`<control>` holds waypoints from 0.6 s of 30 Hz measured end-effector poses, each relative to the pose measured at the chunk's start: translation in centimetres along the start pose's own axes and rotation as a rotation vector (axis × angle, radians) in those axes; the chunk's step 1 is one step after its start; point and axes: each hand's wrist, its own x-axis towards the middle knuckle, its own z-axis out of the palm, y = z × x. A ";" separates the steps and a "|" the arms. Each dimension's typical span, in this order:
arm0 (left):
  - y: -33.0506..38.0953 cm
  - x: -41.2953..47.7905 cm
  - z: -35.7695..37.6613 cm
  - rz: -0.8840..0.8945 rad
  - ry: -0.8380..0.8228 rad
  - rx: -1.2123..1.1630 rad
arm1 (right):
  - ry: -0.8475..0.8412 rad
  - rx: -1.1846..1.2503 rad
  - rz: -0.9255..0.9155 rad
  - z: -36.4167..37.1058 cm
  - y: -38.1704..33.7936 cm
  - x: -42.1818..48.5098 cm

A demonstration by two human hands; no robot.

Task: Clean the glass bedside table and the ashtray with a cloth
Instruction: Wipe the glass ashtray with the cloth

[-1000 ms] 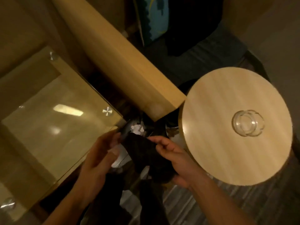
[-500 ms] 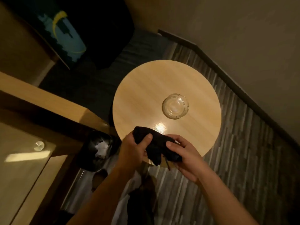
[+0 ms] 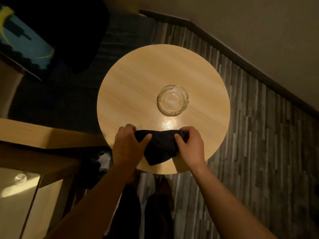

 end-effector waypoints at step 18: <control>9.2 10.7 0.0 -0.146 -0.249 -0.559 | 0.049 0.039 0.187 -1.9 -5.8 8.3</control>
